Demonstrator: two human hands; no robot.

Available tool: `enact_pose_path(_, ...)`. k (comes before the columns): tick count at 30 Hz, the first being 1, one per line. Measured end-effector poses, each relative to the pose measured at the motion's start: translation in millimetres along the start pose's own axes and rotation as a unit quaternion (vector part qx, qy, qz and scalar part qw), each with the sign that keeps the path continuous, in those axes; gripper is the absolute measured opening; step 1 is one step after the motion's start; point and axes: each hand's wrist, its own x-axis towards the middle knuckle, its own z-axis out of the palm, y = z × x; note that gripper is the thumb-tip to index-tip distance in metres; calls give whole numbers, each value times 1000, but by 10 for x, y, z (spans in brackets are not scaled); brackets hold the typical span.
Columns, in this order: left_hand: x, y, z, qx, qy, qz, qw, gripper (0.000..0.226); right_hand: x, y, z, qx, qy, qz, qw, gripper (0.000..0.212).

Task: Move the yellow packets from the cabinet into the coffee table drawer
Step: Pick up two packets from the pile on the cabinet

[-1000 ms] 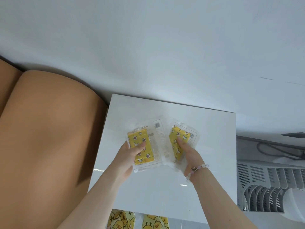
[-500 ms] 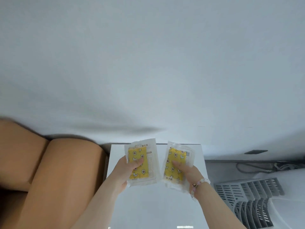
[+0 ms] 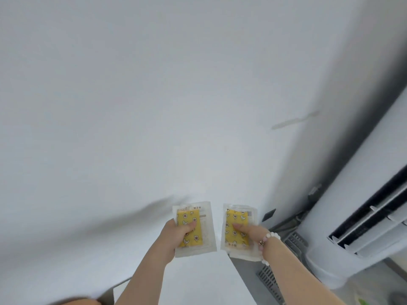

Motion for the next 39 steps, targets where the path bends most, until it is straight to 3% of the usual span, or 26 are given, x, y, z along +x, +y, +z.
enact_pose_path(2,-35,37,240,19,-30,5,999,7,-170,57,-239,10,17,5,1000,48)
enact_pose_path(7,-136,-63,1016,58,-136,-9,989,13,-710,339,-790,91,80,4,993,22)
enact_pose_path(11,-263,-64,1662,104,-224,-2,969,13,-1124,662,-1267,146,149,2,978,31)
enact_pose_path(14,-409,-52,2190,131,-293,10,947,12,-1494,900,-1630,207,192,-16,959,13)
enact_pose_path(20,-891,-279,3030,196,-411,-1,890,16,-2219,1579,-2067,329,282,-1,901,30)
enact_pose_path(26,-1556,-643,3643,256,-487,5,835,20,-2900,2331,-2352,342,353,20,871,36)
enact_pose_path(30,-2112,-920,3931,271,-516,8,813,20,-3302,2829,-2502,365,375,23,852,63)
enact_pose_path(36,-2953,-1306,4394,307,-548,16,778,22,-4030,3523,-2719,406,407,4,818,58)
enact_pose_path(39,-3407,-1564,4617,320,-561,31,762,16,-4403,3983,-2811,436,432,1,789,76)
